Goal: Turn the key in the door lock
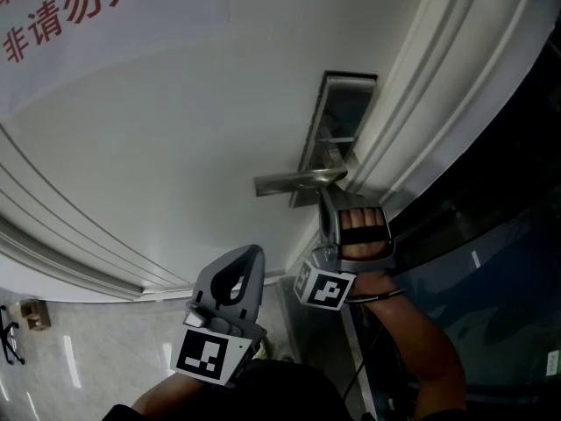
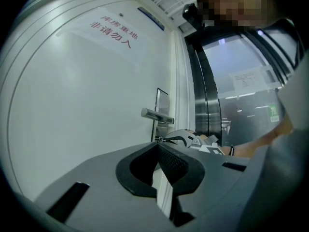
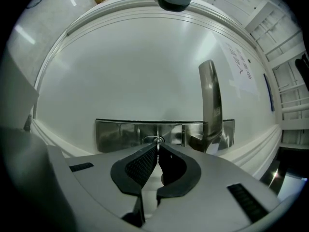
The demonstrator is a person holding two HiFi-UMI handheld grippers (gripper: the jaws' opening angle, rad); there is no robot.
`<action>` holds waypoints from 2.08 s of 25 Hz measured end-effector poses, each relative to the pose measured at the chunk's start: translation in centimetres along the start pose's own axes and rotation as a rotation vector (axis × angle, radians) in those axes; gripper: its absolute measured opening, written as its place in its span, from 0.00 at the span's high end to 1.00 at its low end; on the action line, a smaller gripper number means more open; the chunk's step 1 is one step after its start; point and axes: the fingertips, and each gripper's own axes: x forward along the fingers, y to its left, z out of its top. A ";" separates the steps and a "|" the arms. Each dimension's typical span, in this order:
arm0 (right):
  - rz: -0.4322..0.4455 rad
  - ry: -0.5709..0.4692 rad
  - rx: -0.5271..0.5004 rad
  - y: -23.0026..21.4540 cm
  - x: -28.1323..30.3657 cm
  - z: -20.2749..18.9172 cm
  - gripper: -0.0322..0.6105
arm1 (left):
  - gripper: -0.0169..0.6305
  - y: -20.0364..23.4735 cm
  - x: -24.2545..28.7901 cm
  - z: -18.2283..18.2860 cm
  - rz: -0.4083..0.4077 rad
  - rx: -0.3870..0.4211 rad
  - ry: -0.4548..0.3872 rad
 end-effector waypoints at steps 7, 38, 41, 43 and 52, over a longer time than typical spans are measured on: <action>0.008 -0.002 -0.026 0.0 0.2 0.0 0.92 | 0.97 -0.1 -0.1 0.1 0.003 0.004 -0.005; 0.445 -0.227 1.634 -3.9 -13.0 -1.5 0.93 | 0.97 -10.0 -0.1 2.1 -0.072 0.014 -0.041; 0.454 -0.239 1.646 -4.0 -13.6 -1.7 0.93 | 0.97 -10.3 -0.3 1.8 -0.061 0.009 -0.031; 0.463 -0.249 1.657 -4.1 -13.9 -1.8 0.93 | 0.97 -10.5 -0.4 1.7 -0.054 0.003 -0.026; 0.482 -0.271 1.670 -4.2 -14.6 -1.6 0.93 | 0.97 -11.1 -0.7 1.6 -0.042 0.010 -0.034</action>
